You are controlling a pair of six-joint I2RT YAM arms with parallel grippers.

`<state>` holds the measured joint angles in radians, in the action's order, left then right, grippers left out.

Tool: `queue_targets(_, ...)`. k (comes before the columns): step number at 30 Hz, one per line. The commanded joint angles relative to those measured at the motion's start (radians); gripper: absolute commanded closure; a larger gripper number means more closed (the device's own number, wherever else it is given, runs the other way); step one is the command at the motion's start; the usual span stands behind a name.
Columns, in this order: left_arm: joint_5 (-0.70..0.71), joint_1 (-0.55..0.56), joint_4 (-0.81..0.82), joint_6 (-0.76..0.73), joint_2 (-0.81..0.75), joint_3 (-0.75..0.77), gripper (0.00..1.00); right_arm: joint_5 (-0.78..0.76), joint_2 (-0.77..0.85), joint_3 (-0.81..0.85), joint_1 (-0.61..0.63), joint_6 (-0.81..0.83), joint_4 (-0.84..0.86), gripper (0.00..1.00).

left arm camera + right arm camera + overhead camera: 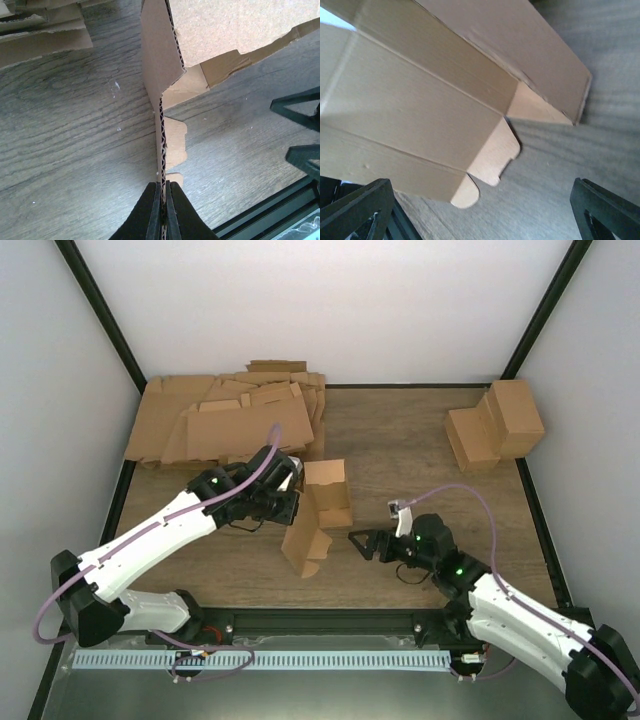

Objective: Fold the paper box

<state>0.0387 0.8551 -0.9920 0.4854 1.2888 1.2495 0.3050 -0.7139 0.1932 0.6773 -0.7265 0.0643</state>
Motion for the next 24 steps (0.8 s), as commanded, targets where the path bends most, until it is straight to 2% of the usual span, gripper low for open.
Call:
queue_targets(1,-0.039,-0.005,0.039,-0.023,-0.017,-0.037,0.96,-0.1,0.025,0.134,-0.003,0.107,-0.123,0.0)
queue_targets(8,-0.068,-0.004,0.055,-0.027,-0.027,-0.05,0.96,-0.205,-0.022,0.186,-0.001,0.206,-0.023,0.0)
queue_targets(13,-0.086,-0.004,0.046,-0.025,-0.006,-0.021,0.96,-0.277,-0.14,0.181,0.003,0.243,0.139,0.01)
queue_targets(17,-0.083,-0.004,0.033,-0.021,0.005,-0.005,0.95,-0.332,-0.166,0.146,0.026,0.238,0.29,0.0)
queue_targets(24,-0.064,-0.002,-0.005,-0.006,0.037,0.026,0.95,-0.357,-0.23,0.193,0.056,0.258,0.338,0.0)
